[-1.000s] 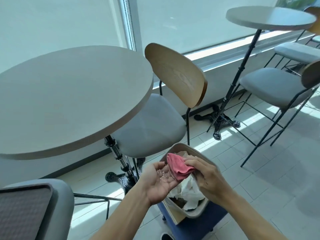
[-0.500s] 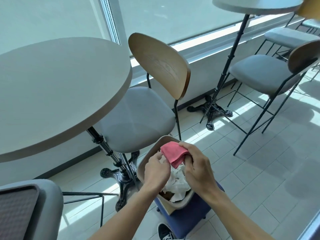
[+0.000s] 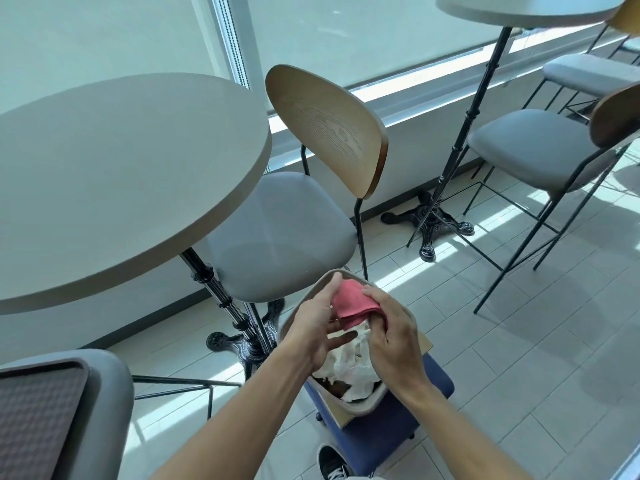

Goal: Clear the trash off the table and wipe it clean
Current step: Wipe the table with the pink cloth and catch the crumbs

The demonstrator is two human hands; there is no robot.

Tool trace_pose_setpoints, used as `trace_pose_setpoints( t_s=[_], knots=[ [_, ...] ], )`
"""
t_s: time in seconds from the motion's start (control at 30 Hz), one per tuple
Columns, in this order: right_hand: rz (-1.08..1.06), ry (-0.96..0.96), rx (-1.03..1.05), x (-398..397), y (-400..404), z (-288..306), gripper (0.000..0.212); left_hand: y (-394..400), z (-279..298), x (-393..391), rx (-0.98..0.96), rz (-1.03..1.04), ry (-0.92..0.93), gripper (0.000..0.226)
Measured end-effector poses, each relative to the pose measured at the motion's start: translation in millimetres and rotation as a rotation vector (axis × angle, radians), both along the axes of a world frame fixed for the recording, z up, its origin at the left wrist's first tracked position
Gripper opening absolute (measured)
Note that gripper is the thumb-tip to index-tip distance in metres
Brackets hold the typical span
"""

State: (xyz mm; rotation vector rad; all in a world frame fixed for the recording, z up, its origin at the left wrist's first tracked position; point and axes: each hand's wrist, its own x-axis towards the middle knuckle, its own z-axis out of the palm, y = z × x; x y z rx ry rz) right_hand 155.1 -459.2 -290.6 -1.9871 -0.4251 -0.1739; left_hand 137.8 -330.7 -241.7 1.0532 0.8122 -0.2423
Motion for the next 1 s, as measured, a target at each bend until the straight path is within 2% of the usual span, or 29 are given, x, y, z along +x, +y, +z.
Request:
trace_pose_setpoints(
  t_s=[0.07,0.13,0.27,0.33,0.4,0.43,0.53,0.6,0.67,0.8,0.9,1.0],
  knots=[
    [0.040,-0.033,0.021,-1.2,-2.8,-1.9,0.039,0.5,6.0,2.6,0.104,0.000,-0.047,0.026],
    [0.098,0.015,0.038,-3.3,-7.3,-8.9,0.039,1.4,11.4,2.6,0.221,-0.036,-0.162,0.015],
    [0.215,0.285,0.096,-7.9,-14.8,-5.2,0.053,-1.0,23.9,-4.4,0.749,-0.312,-0.394,0.015],
    [0.173,0.423,0.238,-5.8,-16.3,1.9,0.057,-2.5,27.0,-5.2,1.014,-0.414,-0.431,0.014],
    [0.141,0.502,0.345,-1.3,-15.9,4.3,0.048,0.0,28.9,-4.5,1.137,-0.480,-0.435,0.016],
    [0.163,0.512,0.358,1.2,-15.0,6.2,0.048,1.7,31.2,-4.3,1.179,-0.535,-0.429,0.017],
    [0.345,0.466,0.261,16.8,-13.8,14.4,0.069,9.8,38.9,-2.1,1.317,-0.683,-0.402,0.019],
    [0.488,0.418,0.153,30.9,-14.0,22.5,0.071,15.5,41.7,-0.5,1.305,-0.673,-0.396,0.019],
    [0.580,0.506,0.145,40.9,-13.4,25.5,0.064,20.0,41.5,0.9,1.225,-0.612,-0.406,0.018],
    [0.617,0.707,0.058,41.1,-12.2,12.7,0.024,26.5,40.7,3.4,1.106,-0.442,-0.455,0.014],
    [0.606,0.790,0.057,37.4,-18.5,-4.4,0.021,39.0,42.4,0.9,0.979,-0.278,-0.442,0.018],
    [0.624,0.825,0.068,34.1,-23.9,-11.2,0.020,52.7,41.4,-2.3,0.851,-0.212,-0.413,0.014]
  ],
)
